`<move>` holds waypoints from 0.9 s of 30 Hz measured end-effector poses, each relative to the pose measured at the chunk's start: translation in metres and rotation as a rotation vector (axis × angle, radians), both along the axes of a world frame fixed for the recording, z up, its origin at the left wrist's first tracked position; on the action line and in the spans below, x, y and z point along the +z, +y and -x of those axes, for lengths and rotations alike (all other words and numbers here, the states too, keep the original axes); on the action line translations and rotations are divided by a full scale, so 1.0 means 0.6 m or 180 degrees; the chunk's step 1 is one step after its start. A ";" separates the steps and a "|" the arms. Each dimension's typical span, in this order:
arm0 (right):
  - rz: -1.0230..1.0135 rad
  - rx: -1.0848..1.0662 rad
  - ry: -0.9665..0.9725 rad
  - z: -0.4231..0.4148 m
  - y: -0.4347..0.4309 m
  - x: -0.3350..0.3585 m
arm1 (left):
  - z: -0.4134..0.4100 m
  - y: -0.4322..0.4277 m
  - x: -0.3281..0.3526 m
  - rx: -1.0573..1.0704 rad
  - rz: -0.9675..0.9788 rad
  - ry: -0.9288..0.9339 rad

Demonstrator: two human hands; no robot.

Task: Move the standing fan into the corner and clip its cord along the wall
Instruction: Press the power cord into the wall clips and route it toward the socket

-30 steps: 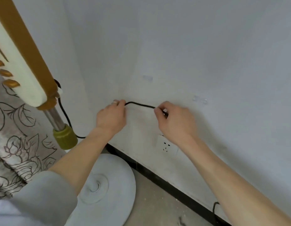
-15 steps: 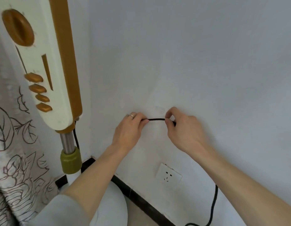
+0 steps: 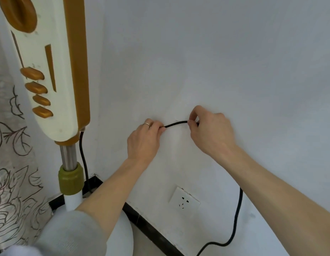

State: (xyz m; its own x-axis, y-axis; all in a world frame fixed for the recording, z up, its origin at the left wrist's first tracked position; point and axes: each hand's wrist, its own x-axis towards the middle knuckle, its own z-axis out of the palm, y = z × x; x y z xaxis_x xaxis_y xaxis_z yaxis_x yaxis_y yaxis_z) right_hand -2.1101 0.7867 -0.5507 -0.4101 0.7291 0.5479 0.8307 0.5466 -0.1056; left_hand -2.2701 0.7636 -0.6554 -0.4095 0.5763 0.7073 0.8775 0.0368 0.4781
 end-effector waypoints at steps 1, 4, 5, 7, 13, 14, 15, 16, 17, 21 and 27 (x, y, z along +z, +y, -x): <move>-0.0002 -0.0019 0.0003 -0.001 0.002 0.002 | 0.000 0.000 0.002 0.0003 -0.0030 0.0017; -0.0022 -0.0020 0.0029 -0.008 -0.001 -0.002 | 0.009 0.001 0.013 0.0008 -0.0057 0.0151; -0.0028 -0.0010 0.0050 -0.013 -0.003 -0.007 | 0.013 0.001 0.018 0.0008 -0.0035 0.0184; 0.0015 -0.0013 0.0144 -0.020 -0.009 -0.021 | 0.019 0.001 0.026 -0.0013 0.0036 0.0141; 0.0092 0.0098 0.0440 -0.024 -0.031 -0.073 | 0.018 -0.007 0.043 -0.0033 0.0181 0.0027; 0.0159 0.0148 0.0577 -0.029 -0.034 -0.075 | 0.016 -0.010 0.047 -0.0055 0.0266 0.0006; 0.0251 0.0200 0.0689 -0.032 -0.036 -0.078 | 0.018 -0.012 0.048 -0.0075 0.0336 -0.0026; 0.0380 0.0213 0.0795 -0.041 -0.042 -0.081 | 0.017 -0.016 0.050 -0.0103 0.0406 -0.0001; 0.0533 0.0202 0.0878 -0.052 -0.049 -0.088 | 0.015 -0.019 0.050 -0.0119 0.0467 0.0060; 0.1154 0.0155 0.1164 -0.102 -0.081 -0.134 | -0.009 -0.043 0.046 -0.0258 0.0345 0.0617; 0.1538 0.0257 0.1507 -0.161 -0.103 -0.184 | -0.078 -0.055 0.026 -0.1086 -0.0349 0.1967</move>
State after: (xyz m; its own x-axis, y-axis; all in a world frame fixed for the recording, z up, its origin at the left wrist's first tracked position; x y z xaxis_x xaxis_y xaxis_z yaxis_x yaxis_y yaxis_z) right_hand -2.0135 0.7250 -0.6612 -0.2696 0.9143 0.3024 0.5933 0.4050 -0.6956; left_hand -2.2236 0.7307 -0.6400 0.2754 0.5131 0.8130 0.9431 -0.3079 -0.1253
